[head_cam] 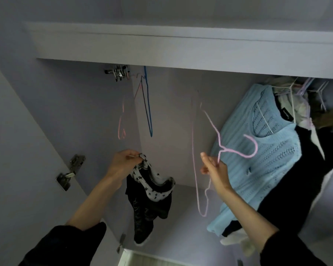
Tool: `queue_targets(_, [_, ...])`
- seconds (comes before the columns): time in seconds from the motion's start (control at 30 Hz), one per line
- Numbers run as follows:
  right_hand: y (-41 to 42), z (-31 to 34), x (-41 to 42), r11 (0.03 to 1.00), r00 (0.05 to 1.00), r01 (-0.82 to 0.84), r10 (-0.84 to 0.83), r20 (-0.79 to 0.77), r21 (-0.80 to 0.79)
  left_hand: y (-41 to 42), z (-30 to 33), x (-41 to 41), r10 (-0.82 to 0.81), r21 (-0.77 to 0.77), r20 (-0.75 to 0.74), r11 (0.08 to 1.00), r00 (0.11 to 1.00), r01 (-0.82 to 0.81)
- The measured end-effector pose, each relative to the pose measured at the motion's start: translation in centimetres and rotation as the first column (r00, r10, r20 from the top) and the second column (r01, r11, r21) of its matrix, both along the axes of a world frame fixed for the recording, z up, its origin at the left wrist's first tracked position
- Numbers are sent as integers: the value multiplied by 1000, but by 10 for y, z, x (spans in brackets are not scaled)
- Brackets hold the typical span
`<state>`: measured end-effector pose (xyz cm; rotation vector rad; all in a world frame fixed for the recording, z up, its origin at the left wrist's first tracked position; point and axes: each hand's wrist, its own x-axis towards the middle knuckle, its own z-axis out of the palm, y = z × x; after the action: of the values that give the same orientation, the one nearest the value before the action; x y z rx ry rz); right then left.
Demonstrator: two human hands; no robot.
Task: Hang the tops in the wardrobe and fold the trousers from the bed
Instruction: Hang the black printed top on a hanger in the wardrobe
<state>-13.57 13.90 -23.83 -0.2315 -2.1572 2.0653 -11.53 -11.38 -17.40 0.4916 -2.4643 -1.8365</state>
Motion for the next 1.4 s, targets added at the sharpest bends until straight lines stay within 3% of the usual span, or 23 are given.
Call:
queue_targets(0.1, [4, 2, -10, 987, 993, 51, -34, 110, -152, 6, -11, 0, -1, 12, 18, 1000, 1000, 1])
queue_targets(0.17, [8, -4, -9, 984, 979, 114, -89, 181, -136, 9, -20, -1, 8, 26, 51, 1000, 999, -10])
queue_targets(0.3, [22, -16, 4, 995, 972, 26, -49, 230, 101, 10, -42, -5, 49, 50, 191, 997, 980, -60])
queue_targets(0.4, [36, -18, 14, 956, 970, -26, -46, 238, 293, 12, -60, -10, 75, 145, 302, 982, 950, -124])
queue_targets(0.47, [44, -17, 19, 928, 976, -30, -52, 210, 370, 14, -70, -14, 147, 124, 329, 973, 933, -197])
queue_targets(0.6, [53, -8, 27, 915, 984, -14, -60, 170, 403, 15, -75, -21, 139, -271, 196, 959, 971, -83])
queue_targets(0.67, [57, -6, 28, 922, 986, 7, -70, 150, 386, 13, -72, -23, 84, -368, 132, 929, 988, -29])
queue_targets(0.97, [16, 2, 34, 902, 994, -97, 67, 85, 421, 45, -46, -9, -150, -568, 25, 811, 988, 137])
queue_targets(1.07, [-21, 7, 39, 887, 986, -167, 163, 47, 430, 66, -30, -1, -252, -552, -22, 810, 968, 198])
queue_targets(1.13, [-38, 10, 42, 893, 990, -118, 142, -24, 434, 72, -19, 3, -336, -557, -73, 794, 939, 241])
queue_targets(1.2, [-44, 16, 40, 938, 992, -53, 89, -90, 343, 70, -9, 5, -432, -664, -102, 700, 896, 262])
queue_targets(1.3, [-40, 26, 34, 968, 993, -42, 68, -95, 246, 60, 3, 4, -579, -846, -102, 478, 809, 235])
queue_targets(1.4, [-31, 29, 31, 979, 986, -101, 123, -113, 179, 55, 5, 0, -687, -905, -74, 351, 723, 241])
